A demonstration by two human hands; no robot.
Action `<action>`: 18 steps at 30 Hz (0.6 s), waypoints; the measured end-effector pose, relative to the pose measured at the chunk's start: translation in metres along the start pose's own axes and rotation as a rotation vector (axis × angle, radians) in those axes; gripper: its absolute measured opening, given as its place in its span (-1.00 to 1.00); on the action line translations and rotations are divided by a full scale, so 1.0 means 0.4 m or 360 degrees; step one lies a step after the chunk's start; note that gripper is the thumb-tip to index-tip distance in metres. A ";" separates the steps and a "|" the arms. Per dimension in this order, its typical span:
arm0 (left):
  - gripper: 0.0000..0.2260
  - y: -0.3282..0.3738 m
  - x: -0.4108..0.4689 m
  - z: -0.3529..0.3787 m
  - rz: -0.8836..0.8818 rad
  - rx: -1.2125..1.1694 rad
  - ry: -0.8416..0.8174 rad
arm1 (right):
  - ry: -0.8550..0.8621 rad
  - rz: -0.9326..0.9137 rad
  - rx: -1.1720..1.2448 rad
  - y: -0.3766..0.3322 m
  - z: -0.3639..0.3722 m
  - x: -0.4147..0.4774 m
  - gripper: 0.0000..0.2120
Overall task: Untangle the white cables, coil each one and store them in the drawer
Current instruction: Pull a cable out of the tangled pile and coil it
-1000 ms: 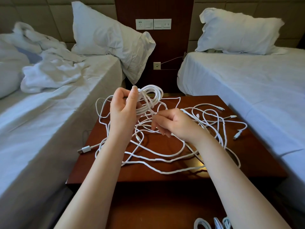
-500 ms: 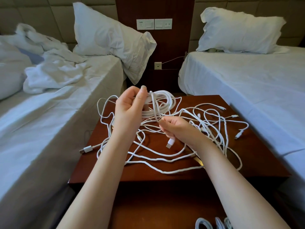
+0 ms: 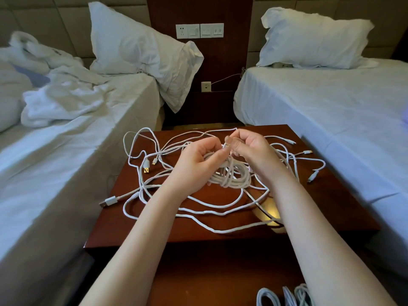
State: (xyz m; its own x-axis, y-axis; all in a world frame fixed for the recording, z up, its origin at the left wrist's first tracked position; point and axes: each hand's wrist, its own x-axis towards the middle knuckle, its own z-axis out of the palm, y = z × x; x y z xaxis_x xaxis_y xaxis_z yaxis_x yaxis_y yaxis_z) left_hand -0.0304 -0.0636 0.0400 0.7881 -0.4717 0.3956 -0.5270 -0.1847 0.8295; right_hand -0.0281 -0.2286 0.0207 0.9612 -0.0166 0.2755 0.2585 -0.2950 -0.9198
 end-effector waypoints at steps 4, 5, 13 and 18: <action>-0.74 -0.004 0.002 0.010 0.0087 0.0258 0.0163 | 0.0122 -0.0099 0.0045 -0.029 0.000 0.005 -0.79; -0.72 -0.006 0.004 0.012 0.0111 0.0321 0.0248 | 0.0155 -0.0115 0.0056 -0.034 0.001 0.005 -0.78; -0.79 -0.054 0.017 0.010 -0.0153 0.0455 0.0648 | 0.0137 -0.0247 -0.0338 -0.080 0.042 -0.009 -0.78; -0.89 -0.071 0.023 -0.015 -0.0091 0.0390 0.0959 | 0.0071 -0.0410 -0.0648 -0.099 0.079 -0.021 -0.82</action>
State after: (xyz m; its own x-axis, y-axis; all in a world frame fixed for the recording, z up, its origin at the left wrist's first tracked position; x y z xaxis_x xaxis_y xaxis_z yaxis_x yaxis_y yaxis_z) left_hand -0.0061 -0.0576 0.0224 0.8198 0.0978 0.5643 -0.4800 -0.4201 0.7702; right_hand -0.0433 -0.1866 0.0460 0.8634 0.0680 0.4999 0.4204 -0.6448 -0.6383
